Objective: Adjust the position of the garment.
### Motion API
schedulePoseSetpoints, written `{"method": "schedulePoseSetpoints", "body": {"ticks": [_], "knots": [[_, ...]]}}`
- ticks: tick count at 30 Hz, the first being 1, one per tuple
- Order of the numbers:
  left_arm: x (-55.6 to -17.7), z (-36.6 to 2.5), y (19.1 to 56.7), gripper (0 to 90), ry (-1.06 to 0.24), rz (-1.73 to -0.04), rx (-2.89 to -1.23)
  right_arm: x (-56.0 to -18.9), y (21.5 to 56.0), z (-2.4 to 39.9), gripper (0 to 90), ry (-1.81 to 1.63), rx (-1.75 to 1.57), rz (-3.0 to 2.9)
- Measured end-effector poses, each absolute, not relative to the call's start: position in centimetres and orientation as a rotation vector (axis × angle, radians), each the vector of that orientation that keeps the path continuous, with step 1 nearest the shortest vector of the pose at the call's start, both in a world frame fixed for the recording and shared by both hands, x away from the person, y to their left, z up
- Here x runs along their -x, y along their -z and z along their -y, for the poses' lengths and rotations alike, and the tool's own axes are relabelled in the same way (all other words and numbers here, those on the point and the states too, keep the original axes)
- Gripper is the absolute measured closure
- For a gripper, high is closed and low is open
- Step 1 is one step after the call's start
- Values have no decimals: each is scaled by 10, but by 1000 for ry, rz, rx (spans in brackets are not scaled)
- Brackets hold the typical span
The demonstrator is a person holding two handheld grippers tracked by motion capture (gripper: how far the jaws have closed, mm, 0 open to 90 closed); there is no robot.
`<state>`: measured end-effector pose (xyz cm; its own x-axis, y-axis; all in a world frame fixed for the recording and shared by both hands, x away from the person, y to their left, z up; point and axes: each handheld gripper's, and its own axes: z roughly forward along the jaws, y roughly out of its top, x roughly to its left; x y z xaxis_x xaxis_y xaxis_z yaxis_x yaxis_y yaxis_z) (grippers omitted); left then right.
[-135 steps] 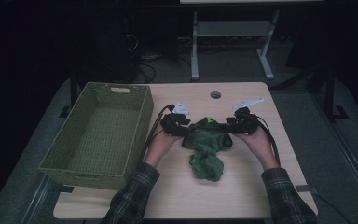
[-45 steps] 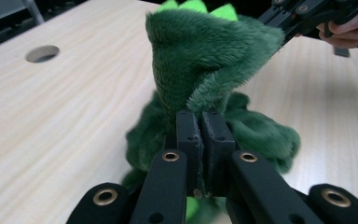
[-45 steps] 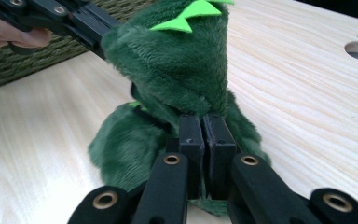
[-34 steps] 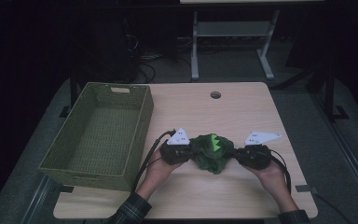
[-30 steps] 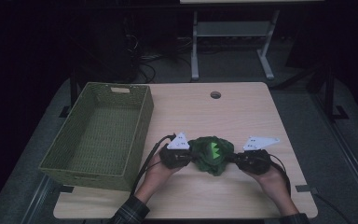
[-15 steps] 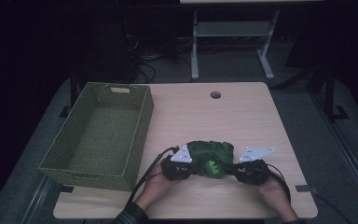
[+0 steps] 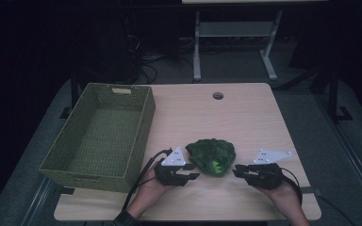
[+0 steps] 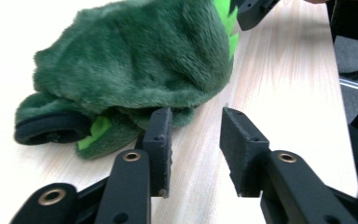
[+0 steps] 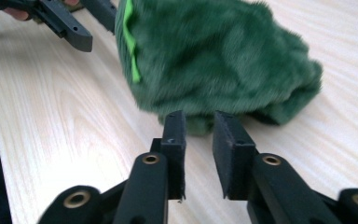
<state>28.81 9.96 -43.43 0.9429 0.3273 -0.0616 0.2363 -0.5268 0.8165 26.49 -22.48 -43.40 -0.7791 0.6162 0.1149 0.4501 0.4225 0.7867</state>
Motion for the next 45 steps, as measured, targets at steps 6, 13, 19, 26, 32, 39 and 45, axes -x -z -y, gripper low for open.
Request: {"method": "schedulePoseSetpoints", "body": {"ticks": [6,13,19,26,32,39,45], "knots": [[-302,-94,418,813,-127,-413,-2113,-279,421,219,860,-1306,-949,-2445],[-326,-73,416,896,-145,-444,-2113,-305,424,204,897,-1269,-965,-2450],[-334,-67,443,897,-96,-495,-2196,-311,442,197,899,-1169,-990,-2536],[-327,-72,461,897,-84,-509,-2254,-306,456,189,900,-1110,-984,-2620],[-327,-72,467,897,-111,-510,-2297,-299,466,189,900,-1059,-978,-2667],[-326,-78,457,895,-95,-529,-2234,-296,465,194,900,-1088,-997,-2631],[-315,-87,441,895,-71,-510,-2204,-299,448,211,899,-1163,-1026,-2519]]}}
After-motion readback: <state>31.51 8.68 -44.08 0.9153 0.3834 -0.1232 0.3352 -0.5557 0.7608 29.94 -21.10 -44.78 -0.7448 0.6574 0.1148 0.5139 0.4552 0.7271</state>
